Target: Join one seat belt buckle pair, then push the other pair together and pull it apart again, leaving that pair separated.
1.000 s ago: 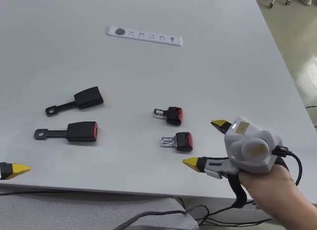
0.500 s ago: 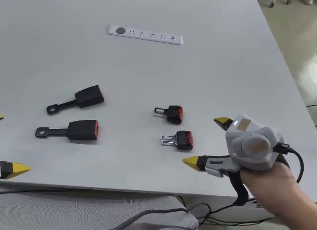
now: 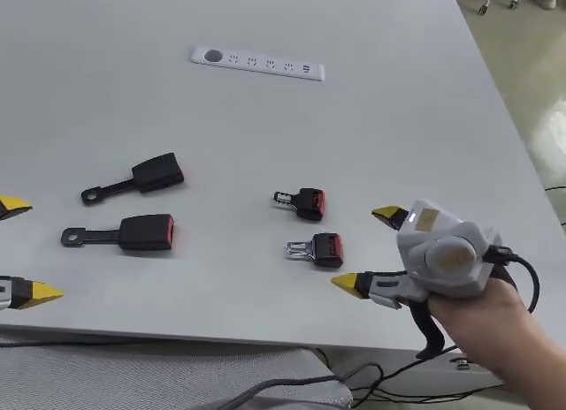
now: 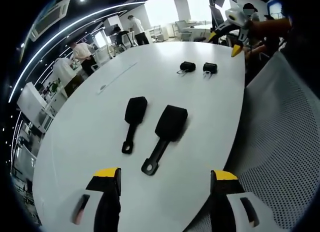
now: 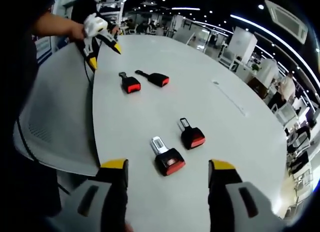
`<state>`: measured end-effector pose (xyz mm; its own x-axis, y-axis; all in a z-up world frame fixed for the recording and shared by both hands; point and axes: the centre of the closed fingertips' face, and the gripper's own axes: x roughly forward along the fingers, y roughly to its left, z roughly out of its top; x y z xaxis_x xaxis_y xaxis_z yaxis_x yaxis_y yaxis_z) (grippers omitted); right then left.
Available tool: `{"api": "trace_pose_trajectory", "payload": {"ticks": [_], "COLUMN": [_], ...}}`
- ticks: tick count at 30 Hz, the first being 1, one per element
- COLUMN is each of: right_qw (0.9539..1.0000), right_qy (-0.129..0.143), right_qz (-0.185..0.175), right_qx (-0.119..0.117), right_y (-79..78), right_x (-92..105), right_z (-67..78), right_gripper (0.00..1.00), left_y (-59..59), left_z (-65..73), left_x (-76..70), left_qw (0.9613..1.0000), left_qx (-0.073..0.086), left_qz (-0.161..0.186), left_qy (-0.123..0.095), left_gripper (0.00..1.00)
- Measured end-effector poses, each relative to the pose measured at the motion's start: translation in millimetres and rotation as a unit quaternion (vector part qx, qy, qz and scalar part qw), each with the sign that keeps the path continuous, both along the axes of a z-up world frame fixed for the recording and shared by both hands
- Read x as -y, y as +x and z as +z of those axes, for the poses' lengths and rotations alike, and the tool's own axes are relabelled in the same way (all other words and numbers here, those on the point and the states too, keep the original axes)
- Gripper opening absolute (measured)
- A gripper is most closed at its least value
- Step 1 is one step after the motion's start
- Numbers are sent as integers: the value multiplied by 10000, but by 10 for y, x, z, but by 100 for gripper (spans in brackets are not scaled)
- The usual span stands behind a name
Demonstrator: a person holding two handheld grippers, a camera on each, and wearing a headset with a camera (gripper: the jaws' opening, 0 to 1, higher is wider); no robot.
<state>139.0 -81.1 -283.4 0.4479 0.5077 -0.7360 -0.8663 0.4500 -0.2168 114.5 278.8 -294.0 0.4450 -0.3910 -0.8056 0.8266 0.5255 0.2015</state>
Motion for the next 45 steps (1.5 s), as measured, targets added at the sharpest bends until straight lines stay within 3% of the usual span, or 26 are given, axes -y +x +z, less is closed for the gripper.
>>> {"api": "trace_pose_trajectory", "payload": {"ticks": [3,5,12,17,28,31,38,43,45], "right_qw": [9997,9994,9964,9943,9873,9861,9809,9768,9767], "right_qy": [-72,-114,-293,-382,-692,-863,-992,-1081,-1077], "right_qz": [218,324,771,937,1302,1334,1518,1640,1632], "right_qx": [47,-25,-180,-328,-596,-491,-711,-852,-881], "right_y": [21,23,36,89,193,270,294,319,340], "right_x": [-40,-63,-130,-157,-146,-106,-99,-121,-117], "right_z": [-18,-46,-165,-253,-491,-546,-692,-796,-817], "right_gripper": [59,56,46,46,45,48,46,44,43], "left_y": [15,17,141,243,504,543,578,583,556], "left_z": [0,-24,-155,-271,-443,-560,-522,-523,-529], "left_x": [84,144,300,373,532,553,702,785,832], "left_qw": [9998,9993,9969,9939,9911,9886,9863,9829,9797], "left_qx": [-66,-191,-182,-249,-463,-538,-475,-565,-624], "left_qz": [-191,-334,-744,-993,-1179,-1318,-1528,-1712,-1872], "left_qy": [-15,5,196,410,413,493,408,388,350], "left_gripper": [67,62,60,55,52,52,47,44,41]}}
